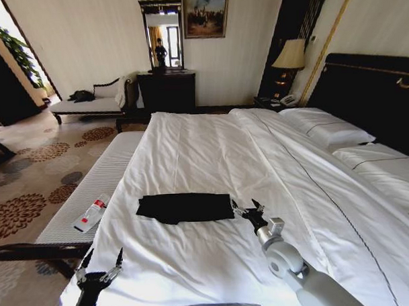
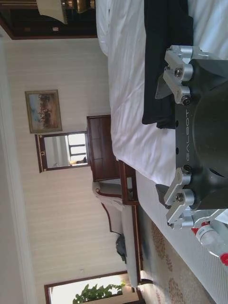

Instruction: Fold the clothes on the bed.

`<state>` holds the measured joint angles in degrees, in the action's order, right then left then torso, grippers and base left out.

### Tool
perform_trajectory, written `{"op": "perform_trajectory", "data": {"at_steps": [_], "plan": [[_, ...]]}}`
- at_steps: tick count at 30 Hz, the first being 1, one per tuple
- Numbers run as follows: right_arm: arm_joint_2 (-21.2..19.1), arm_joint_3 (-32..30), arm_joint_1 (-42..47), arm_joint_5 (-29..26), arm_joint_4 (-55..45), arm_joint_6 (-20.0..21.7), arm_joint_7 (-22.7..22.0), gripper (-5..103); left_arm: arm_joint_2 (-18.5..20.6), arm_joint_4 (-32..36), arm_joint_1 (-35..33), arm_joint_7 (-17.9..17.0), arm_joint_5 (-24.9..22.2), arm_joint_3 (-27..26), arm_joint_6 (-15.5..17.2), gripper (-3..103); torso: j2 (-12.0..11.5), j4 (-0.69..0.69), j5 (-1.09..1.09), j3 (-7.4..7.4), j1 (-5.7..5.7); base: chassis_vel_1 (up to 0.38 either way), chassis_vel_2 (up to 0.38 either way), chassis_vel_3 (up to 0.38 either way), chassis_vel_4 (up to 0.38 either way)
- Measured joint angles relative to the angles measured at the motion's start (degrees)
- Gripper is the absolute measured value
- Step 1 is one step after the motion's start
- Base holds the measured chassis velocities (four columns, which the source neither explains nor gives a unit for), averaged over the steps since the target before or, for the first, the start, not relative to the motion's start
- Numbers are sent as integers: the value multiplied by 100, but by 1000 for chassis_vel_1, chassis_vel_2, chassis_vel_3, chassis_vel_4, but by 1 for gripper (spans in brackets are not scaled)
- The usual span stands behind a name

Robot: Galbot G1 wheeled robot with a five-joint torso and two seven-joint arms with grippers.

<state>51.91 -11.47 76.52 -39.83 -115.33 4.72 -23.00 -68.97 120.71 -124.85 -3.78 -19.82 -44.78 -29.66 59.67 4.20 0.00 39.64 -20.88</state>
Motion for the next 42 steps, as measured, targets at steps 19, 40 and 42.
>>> {"op": "perform_trajectory", "data": {"at_steps": [19,40,42], "plan": [[-61,1339,-2182,1875,2339,-807,1096,100,15,-33,47,-19,6,-7,27,100,-1,-2,3,1,-1,0,0,0,0],[253,2697,-2975,4156,3614,-2804,1928,100,21,-40,53,-22,-5,2,36,100,-1,0,0,0,-1,0,0,0,0],[200,2703,-2841,4384,3515,-2898,1911,100,22,-40,54,-22,-5,2,37,100,-1,-1,-1,0,-1,0,0,0,0]]}}
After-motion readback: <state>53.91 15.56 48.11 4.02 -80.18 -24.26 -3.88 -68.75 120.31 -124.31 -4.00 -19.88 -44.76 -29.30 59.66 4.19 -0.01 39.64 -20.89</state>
